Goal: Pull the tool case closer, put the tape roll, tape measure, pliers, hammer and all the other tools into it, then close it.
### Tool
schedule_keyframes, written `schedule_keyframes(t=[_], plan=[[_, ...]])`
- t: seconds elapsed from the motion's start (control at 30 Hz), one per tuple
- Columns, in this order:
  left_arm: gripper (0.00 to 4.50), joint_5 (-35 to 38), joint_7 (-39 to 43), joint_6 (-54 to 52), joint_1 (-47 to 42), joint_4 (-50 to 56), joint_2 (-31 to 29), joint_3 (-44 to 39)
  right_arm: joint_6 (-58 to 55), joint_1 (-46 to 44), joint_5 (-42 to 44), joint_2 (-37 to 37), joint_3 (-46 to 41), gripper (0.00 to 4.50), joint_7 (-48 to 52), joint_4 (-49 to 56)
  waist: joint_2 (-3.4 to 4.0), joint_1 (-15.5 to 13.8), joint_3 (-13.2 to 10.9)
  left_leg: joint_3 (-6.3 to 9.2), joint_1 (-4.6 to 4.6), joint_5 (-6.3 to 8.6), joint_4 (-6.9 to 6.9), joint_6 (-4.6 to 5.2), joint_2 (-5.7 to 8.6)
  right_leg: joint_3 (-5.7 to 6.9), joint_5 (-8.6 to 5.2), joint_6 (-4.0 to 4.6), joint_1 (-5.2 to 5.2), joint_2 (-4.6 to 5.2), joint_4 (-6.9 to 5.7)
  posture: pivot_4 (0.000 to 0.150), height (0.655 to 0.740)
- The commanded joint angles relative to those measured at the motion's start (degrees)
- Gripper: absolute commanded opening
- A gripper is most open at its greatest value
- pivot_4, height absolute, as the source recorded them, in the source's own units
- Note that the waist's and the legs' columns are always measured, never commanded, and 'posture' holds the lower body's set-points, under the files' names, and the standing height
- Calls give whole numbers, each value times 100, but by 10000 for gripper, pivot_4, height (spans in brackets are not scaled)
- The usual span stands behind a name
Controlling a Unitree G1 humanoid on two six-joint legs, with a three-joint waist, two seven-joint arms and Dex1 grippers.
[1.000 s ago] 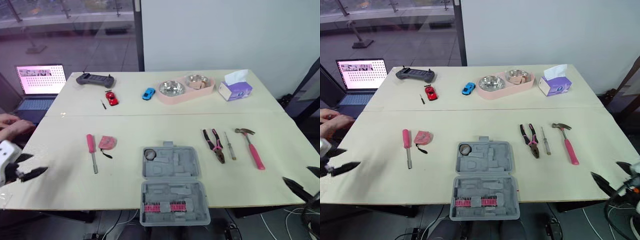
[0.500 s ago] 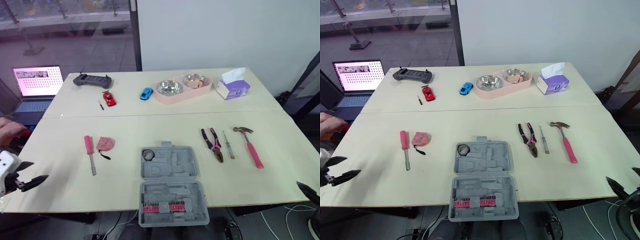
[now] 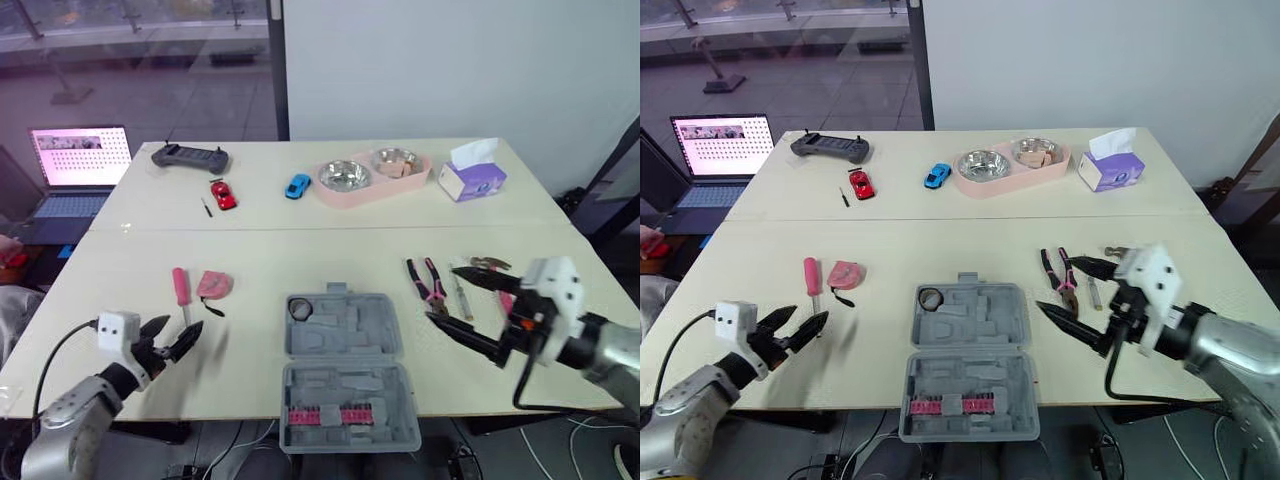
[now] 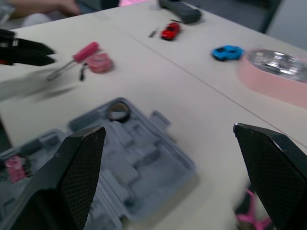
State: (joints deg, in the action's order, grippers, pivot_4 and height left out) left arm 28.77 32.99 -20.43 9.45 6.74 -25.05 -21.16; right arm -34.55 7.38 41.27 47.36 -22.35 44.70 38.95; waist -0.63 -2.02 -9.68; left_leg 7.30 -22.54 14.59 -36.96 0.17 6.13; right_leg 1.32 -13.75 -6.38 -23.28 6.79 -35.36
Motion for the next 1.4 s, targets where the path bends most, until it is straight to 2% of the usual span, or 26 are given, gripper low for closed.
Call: schedule_keyframes(t=[0.03, 0.1, 0.2, 0.4, 0.67, 0.97, 1.4], plan=[[44311, -695, -1242, -32, -26, 874, 364, 184, 25, -391, -75, 93, 384, 45000, 28, -20, 7, -34, -1, -3, 0, 0, -1, 0, 1, 0, 1, -1, 0, 1, 1, 1500, 7400], [44311, -1309, -1880, -52, -36, 1220, 606, 533, 72, -508, -202, 73, 573, 45000, 38, -116, 5, -62, -1, -5, 0, 0, -2, 1, 5, 0, 2, -3, 7, 3, 5, 1500, 7400], [44311, -1813, -2503, -492, -143, 1679, 947, 1098, 134, -631, -398, 37, 798, 45000, 20, -229, 3, -71, -2, -7, 0, 2, -4, 5, 8, 0, 10, -17, 9, 2, 11, 1500, 7400], [44311, -1834, -3062, -1686, -655, 1587, 1315, 1148, 48, -811, -418, 6, 954, 45000, -33, -163, 4, -30, -2, -7, 3, 2, -4, 5, 2, 16, 15, -26, 2, -5, -2, 1500, 7400], [44311, -1946, -3145, -2026, -1234, 789, 1329, 1260, 95, -907, -363, 122, 948, 45000, 255, -132, 1, -36, -3, -8, 1, 1, -4, 8, 10, 22, 15, -31, 3, -8, 0, 1500, 7400], [44311, -2046, -3178, -1935, -1665, -151, 1491, 1323, 297, -1621, -482, 479, 1409, 45000, 1182, -603, 5, -46, -3, -8, 4, 1, -5, 7, 8, 25, 16, -31, 6, -6, -1, 1500, 7400], [44311, -1973, -3273, -2291, -1917, -496, 1590, 1142, 270, -1675, -589, 442, 1387, 45000, 1132, -646, 17, -46, 4, -6, 5, 1, -6, 5, 8, 28, 16, -32, 8, -3, -3, 1500, 7400]])
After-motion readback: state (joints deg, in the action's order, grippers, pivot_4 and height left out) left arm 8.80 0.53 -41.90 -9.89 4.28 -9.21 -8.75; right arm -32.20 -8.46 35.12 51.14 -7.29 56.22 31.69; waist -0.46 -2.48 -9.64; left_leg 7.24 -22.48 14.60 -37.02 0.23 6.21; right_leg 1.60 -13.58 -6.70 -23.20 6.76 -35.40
